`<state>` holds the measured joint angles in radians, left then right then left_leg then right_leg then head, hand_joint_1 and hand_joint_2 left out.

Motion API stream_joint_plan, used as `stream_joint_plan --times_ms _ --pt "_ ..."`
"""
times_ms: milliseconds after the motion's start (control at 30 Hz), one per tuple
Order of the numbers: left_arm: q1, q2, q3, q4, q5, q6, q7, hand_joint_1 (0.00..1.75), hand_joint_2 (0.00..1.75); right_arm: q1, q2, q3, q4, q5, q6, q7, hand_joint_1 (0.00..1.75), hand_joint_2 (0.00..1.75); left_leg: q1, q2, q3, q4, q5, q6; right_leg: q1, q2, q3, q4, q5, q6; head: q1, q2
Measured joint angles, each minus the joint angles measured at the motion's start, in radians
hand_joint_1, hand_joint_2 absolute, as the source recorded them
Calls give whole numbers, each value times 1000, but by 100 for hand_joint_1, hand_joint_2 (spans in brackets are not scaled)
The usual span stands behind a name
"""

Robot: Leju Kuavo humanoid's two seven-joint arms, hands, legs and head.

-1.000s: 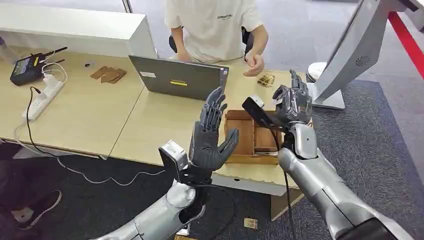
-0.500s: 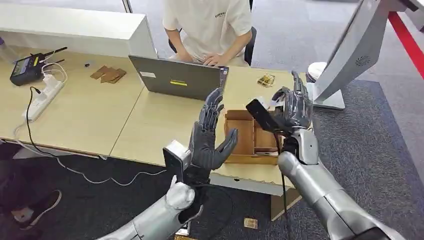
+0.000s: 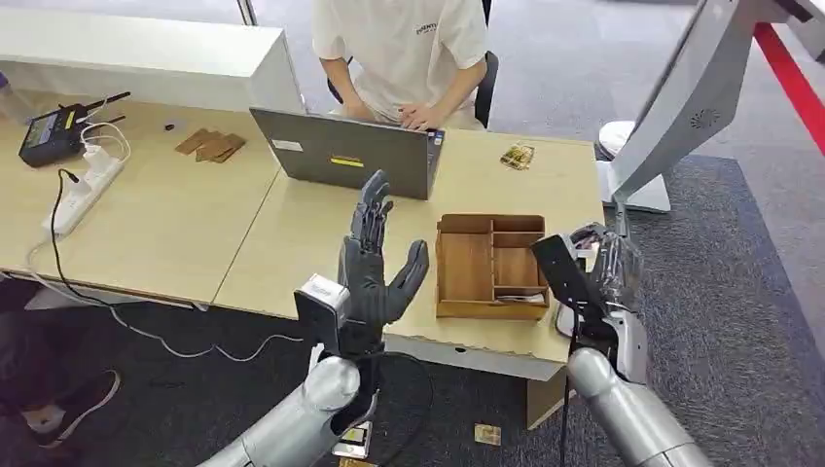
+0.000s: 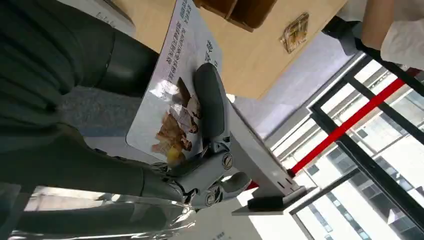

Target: Pass the card to the sensor for recognition and then transmit it.

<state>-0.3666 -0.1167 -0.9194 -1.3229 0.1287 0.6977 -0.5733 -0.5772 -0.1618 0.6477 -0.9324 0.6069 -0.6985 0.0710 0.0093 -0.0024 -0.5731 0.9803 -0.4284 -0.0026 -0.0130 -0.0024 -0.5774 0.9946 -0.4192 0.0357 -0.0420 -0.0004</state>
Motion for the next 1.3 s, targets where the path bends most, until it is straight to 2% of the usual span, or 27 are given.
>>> stream_joint_plan --times_ms 233,333,733,833,900,1000,1167,1300 --pt "59 12 57 -68 -70 2 27 0 175 48 1 -40 -43 -67 0 -36 175 175 0 0 0 0 0 0 0 0 0 0 0 0 0 0" --pt "73 17 73 -93 -73 2 38 0 175 67 9 -64 -52 -50 1 -39 175 175 0 0 0 0 0 0 0 0 0 0 0 0 0 0" --pt "80 21 76 -114 -71 2 45 0 175 89 16 -80 -53 -54 1 -39 175 175 0 0 0 0 0 0 0 0 0 0 0 0 0 0" --pt "88 21 85 -145 -68 2 50 0 175 108 23 -98 -53 -64 1 -38 175 175 0 0 0 0 0 0 0 0 0 0 0 0 0 0" --pt "87 23 87 -150 -63 2 51 0 175 109 25 -100 -51 -76 1 -17 175 175 0 0 0 0 0 0 0 0 0 0 0 0 0 0" --pt "87 25 88 -151 -58 2 53 0 175 109 25 -98 -33 -97 1 -11 175 175 0 0 0 0 0 0 0 0 0 0 0 0 0 0" --pt "84 26 87 -150 -50 2 48 0 175 105 34 -99 21 -109 1 -40 175 175 0 0 0 0 0 0 0 0 0 0 0 0 0 0" --pt "74 26 83 -147 -38 2 47 0 175 91 37 -99 87 -97 2 -26 175 175 0 0 0 0 0 0 0 0 0 0 0 0 0 0"
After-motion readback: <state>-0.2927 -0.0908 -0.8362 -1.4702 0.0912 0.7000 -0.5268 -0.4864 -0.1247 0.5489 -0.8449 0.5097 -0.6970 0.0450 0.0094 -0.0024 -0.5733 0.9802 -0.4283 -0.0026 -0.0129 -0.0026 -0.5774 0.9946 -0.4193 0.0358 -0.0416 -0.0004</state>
